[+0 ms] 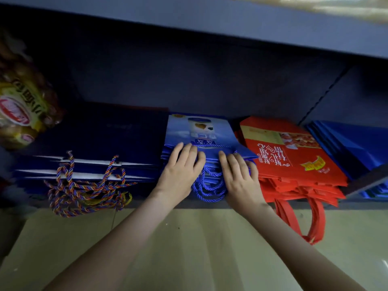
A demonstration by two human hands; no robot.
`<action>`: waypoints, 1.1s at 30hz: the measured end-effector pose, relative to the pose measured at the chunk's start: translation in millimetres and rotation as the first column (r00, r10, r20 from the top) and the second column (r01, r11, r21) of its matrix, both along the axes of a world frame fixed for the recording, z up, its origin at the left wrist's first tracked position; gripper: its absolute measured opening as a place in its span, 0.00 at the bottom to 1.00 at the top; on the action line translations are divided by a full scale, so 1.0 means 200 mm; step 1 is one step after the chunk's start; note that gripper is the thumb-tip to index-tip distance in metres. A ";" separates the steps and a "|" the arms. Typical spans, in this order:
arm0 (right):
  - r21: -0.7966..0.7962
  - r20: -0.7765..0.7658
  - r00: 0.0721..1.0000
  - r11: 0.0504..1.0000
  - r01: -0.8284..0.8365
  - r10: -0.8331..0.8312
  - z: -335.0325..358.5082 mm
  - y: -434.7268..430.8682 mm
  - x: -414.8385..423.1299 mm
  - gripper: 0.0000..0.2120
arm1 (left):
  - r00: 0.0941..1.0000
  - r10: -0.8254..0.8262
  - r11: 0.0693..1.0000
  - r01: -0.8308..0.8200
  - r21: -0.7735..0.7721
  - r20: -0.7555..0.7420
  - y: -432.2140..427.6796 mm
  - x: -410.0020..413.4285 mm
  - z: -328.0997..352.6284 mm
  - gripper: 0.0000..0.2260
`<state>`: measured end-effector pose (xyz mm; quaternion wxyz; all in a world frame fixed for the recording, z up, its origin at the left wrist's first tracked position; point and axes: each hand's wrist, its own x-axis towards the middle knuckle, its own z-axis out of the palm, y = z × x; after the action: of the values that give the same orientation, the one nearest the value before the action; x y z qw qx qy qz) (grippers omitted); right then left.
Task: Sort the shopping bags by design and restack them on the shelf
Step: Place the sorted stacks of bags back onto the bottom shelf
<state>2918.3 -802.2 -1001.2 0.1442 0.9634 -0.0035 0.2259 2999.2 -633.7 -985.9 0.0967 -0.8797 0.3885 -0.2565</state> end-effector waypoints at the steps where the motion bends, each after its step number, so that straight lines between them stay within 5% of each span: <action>1: -0.008 -0.010 1.000 1.000 0.008 -0.008 -0.04 0.01 -0.01 0.34 | 1.000 0.008 1.000 -0.007 0.029 -0.023 0.01 -0.01 -0.02 0.31; 6: 0.037 -0.286 0.957 0.999 -0.038 0.047 -0.14 -0.03 -0.05 0.58 | 0.943 0.152 0.968 -0.082 0.236 -0.297 -0.01 -0.11 -0.09 0.43; 11: 0.324 -0.207 0.933 0.920 -0.219 0.295 -0.03 -0.26 -0.21 0.49 | 0.910 0.203 0.960 -0.112 0.258 -0.362 -0.08 -0.21 0.04 0.54; 14: 0.441 -0.188 0.982 0.894 0.080 0.005 -0.04 -0.52 -0.32 0.45 | 0.903 0.113 0.991 -0.072 0.113 -0.415 -0.21 -0.22 0.16 0.50; 17: 0.281 -0.529 0.819 0.865 0.415 -0.221 -0.10 -0.77 -0.41 0.42 | 0.889 -0.021 1.000 0.013 -0.021 -0.457 -0.42 -0.31 0.20 0.40; 19: 0.198 -0.628 0.728 0.847 0.493 -0.277 -0.13 -0.89 -0.46 0.36 | 0.882 -0.072 0.996 0.085 0.007 -0.466 -0.58 -0.37 0.18 0.38; 28: 0.224 -0.458 0.854 0.898 0.378 -0.246 -0.10 -1.14 -0.53 0.28 | 0.936 0.065 0.971 0.022 0.240 -0.347 -0.94 -0.41 -0.02 0.39; 33: 0.353 -0.400 0.914 0.909 0.224 -0.070 -0.11 -1.08 -0.48 0.45 | 0.938 0.049 0.958 0.052 0.281 -0.343 -1.07 -0.39 -0.08 0.42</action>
<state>2822.7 -1017.5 -1023.4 -0.0362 0.9947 -0.0946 0.0188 2921.2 -848.6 -1002.6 0.1526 -0.8875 0.4331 -0.0388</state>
